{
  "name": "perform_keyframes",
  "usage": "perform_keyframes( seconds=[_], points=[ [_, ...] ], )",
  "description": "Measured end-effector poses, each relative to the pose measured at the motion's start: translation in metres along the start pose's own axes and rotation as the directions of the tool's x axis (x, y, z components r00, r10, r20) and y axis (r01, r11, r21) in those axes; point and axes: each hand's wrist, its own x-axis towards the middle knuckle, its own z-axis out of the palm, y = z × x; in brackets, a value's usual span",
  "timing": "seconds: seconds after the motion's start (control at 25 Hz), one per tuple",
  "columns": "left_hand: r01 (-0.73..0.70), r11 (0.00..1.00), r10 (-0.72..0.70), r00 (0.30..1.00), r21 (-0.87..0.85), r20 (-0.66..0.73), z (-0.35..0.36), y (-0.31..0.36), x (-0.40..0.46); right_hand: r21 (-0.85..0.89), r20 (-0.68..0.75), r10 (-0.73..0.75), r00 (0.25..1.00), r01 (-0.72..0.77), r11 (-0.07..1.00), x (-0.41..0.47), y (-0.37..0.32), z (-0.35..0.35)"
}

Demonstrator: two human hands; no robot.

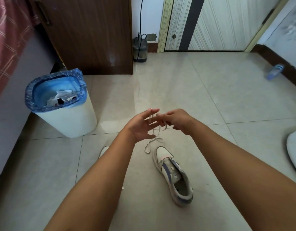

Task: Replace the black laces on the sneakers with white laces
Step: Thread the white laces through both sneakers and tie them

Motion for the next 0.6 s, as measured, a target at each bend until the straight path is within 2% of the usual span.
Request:
perform_keyframes(
  seconds=[0.08, 0.12, 0.28, 0.4, 0.44, 0.52, 0.6],
  points=[
    [0.037, 0.995, -0.030, 0.997, 0.089, -0.075, 0.005, 0.003, 0.003, -0.068, 0.028, -0.061, 0.998, 0.063, 0.996, -0.006, 0.002, -0.001],
    [0.043, 0.996, -0.034, 0.993, 0.075, -0.113, 0.008, 0.006, 0.004, -0.089, 0.048, -0.072, 0.996, 0.076, 0.993, -0.009, 0.004, -0.002],
    [-0.046, 0.986, 0.001, 0.964, -0.162, -0.265, 0.002, 0.013, 0.009, -0.123, 0.162, 0.021, 0.987, -0.001, 0.992, -0.026, 0.031, -0.018],
    [-0.136, 0.972, 0.056, 0.925, -0.191, -0.376, -0.008, 0.021, 0.014, -0.133, 0.266, 0.107, 0.958, -0.073, 0.988, -0.035, 0.066, -0.030],
    [-0.175, 0.969, 0.096, 0.915, -0.172, -0.392, -0.006, 0.025, 0.015, -0.070, 0.268, 0.108, 0.957, -0.093, 0.993, -0.034, 0.073, -0.033],
    [-0.242, 0.967, 0.196, 0.906, -0.078, -0.376, 0.007, 0.034, 0.017, 0.208, 0.225, 0.064, 0.972, -0.112, 0.972, -0.021, 0.076, -0.039],
    [-0.217, 0.975, 0.221, 0.900, 0.055, -0.375, 0.020, 0.028, 0.023, 0.495, 0.129, 0.034, 0.991, -0.094, 0.864, -0.003, 0.079, -0.046]
  ],
)
